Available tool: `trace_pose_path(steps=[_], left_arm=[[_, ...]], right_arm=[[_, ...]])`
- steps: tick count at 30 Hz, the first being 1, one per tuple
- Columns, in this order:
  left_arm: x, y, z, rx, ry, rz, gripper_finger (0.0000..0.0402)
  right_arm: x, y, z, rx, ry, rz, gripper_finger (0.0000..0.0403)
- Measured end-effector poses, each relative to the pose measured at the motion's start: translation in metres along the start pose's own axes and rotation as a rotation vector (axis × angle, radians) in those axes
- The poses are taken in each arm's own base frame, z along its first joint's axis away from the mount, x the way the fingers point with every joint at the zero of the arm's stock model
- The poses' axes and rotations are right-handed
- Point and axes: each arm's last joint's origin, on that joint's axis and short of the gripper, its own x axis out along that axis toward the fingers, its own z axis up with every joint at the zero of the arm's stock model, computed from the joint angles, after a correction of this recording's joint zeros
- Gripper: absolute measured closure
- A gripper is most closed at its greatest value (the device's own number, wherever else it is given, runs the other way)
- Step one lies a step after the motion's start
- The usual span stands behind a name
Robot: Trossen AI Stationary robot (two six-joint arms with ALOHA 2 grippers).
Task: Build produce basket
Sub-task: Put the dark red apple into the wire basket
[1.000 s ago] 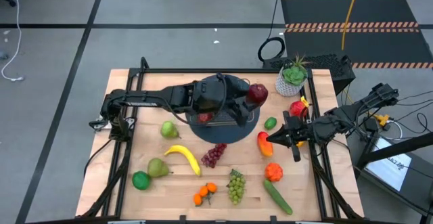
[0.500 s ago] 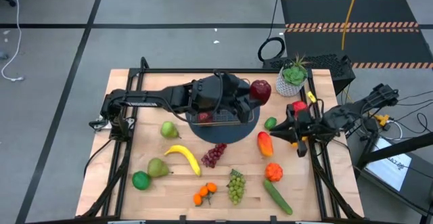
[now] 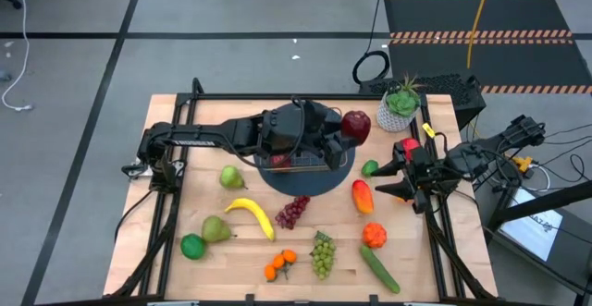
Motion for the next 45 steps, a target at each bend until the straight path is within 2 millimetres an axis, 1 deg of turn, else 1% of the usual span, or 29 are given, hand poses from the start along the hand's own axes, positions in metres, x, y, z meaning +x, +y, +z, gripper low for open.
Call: trace_pose_path(steps=[3,6,10,14,18,21,23,27,31,34,37,41,45], left_arm=[[0.0,0.0,0.0,-0.003,0.0,-0.001,0.011],[-0.001,-0.003,-0.002,-0.017,0.004,-0.007,0.011],[-0.003,-0.009,-0.006,-0.003,0.012,-0.023,0.011],[-0.006,-0.015,-0.01,0.046,0.02,-0.038,0.011],[-0.007,-0.018,-0.012,0.115,0.023,-0.046,0.011],[-0.007,-0.019,-0.012,0.164,0.023,-0.05,0.011],[-0.008,-0.019,-0.013,0.193,0.023,-0.05,0.011],[-0.008,-0.02,-0.014,0.244,0.029,-0.05,0.011],[-0.008,-0.02,-0.014,0.271,0.031,-0.049,0.011],[-0.008,-0.02,-0.015,0.3,0.035,-0.048,0.011],[-0.008,-0.02,-0.015,0.329,0.035,-0.049,0.011],[-0.008,-0.02,-0.015,0.338,0.035,-0.049,0.011],[-0.008,-0.021,-0.015,0.338,0.036,-0.053,0.011]], right_arm=[[-0.002,0.001,0.006,-0.014,-0.056,0.009,0.0215],[-0.008,0.001,0.013,-0.002,-0.129,0.014,0.0211],[-0.019,-0.002,0.023,0.082,-0.238,-0.051,0.0188],[-0.026,-0.003,0.033,0.139,-0.351,-0.088,0.0138],[-0.022,-0.002,0.041,0.156,-0.43,-0.109,0.0068],[-0.014,0.001,0.054,0.14,-0.43,-0.131,0.0028],[-0.009,0.004,0.064,0.097,-0.386,-0.12,0.0014],[0.002,0.007,0.084,-0.001,-0.247,-0.128,0.0008],[0.015,0.003,0.096,-0.066,-0.114,-0.162,0.0007],[0.024,-0.001,0.104,-0.091,-0.078,-0.177,0.0007],[0.034,-0.006,0.106,-0.098,-0.063,-0.199,0.0007],[0.045,-0.013,0.104,-0.091,-0.019,-0.155,0.001],[0.052,-0.014,0.106,-0.08,-0.038,-0.13,0.003]])
